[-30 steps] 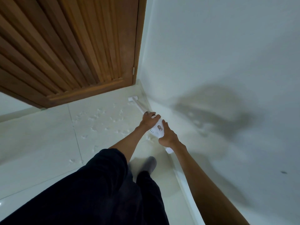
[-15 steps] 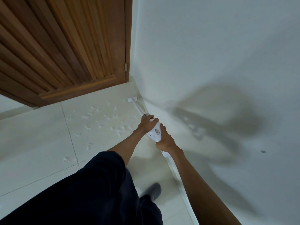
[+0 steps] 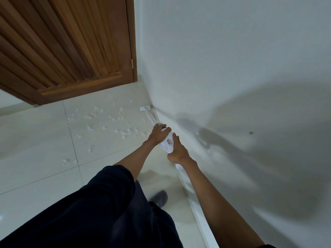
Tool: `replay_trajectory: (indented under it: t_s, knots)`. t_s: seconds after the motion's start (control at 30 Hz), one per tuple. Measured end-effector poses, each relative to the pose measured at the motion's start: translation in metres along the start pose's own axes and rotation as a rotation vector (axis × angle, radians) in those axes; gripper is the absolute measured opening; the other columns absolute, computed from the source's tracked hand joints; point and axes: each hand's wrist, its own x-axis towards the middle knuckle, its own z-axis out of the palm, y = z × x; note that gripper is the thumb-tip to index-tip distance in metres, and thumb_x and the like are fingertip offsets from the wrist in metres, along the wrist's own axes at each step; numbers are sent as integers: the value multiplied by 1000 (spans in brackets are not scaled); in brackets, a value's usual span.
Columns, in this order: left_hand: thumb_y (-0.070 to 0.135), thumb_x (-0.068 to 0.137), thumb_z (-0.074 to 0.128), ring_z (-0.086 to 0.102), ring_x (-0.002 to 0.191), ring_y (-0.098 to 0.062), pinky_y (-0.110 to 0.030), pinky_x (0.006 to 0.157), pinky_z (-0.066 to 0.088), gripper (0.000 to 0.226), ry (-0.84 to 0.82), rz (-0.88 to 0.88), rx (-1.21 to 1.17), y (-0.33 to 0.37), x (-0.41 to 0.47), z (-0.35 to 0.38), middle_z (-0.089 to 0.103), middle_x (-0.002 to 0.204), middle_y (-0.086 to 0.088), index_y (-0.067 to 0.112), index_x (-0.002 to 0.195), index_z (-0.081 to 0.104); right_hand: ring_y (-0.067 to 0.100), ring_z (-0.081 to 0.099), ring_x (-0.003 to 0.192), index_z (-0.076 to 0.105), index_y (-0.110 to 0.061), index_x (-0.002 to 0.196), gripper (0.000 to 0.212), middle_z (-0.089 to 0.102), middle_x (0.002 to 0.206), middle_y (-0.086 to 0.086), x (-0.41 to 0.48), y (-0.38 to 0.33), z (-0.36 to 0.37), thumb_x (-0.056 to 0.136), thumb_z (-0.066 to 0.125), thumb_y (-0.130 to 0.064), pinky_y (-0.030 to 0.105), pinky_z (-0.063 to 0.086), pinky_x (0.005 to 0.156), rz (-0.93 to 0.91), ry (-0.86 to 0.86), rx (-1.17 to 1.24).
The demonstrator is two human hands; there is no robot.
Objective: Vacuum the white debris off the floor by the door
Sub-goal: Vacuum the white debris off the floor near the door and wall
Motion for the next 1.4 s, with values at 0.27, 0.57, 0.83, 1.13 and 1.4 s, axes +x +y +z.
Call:
replay_trajectory:
  t_s: [0.27, 0.57, 0.83, 1.13, 1.4]
  knots:
    - [48, 75, 45, 55, 101, -27, -40, 89, 43, 42, 75, 60, -95, -11, -26, 44, 57, 103, -9, 10, 87, 56, 38, 60, 104, -4, -21, 156, 98, 2, 163, 3, -28, 45, 3, 81, 56, -3, 31, 45, 74, -90, 11, -210]
    - [40, 81, 45, 56, 89, -22, -30, 71, 41, 50, 96, 38, -219, -13, -51, 66, 56, 101, -7, -4, 103, 57, 36, 61, 105, -8, -15, 156, 97, -12, 163, 8, -47, 68, 8, 85, 55, 1, 27, 39, 71, -157, 19, -324]
    - [38, 85, 54, 55, 86, -23, -30, 72, 42, 35, 96, 18, -218, -11, -46, 67, 53, 98, -10, 4, 93, 53, 35, 60, 107, -9, -12, 155, 97, -8, 164, 5, -39, 70, 7, 84, 57, -3, 30, 46, 77, -98, 5, -250]
    - [32, 95, 60, 53, 84, -19, -29, 73, 41, 21, 113, 38, -139, 14, -14, 37, 50, 93, -5, 14, 88, 51, 35, 50, 124, -8, -15, 155, 95, 2, 163, 2, -6, 38, -19, 86, 56, -9, 29, 40, 85, -55, -33, -165]
    - [34, 95, 60, 55, 91, -24, -28, 70, 42, 28, 105, 32, -143, 38, 29, -15, 55, 101, -12, 8, 94, 54, 35, 52, 121, -4, -14, 155, 92, 16, 158, 4, 39, -14, -42, 86, 57, -7, 34, 45, 89, -64, -20, -154]
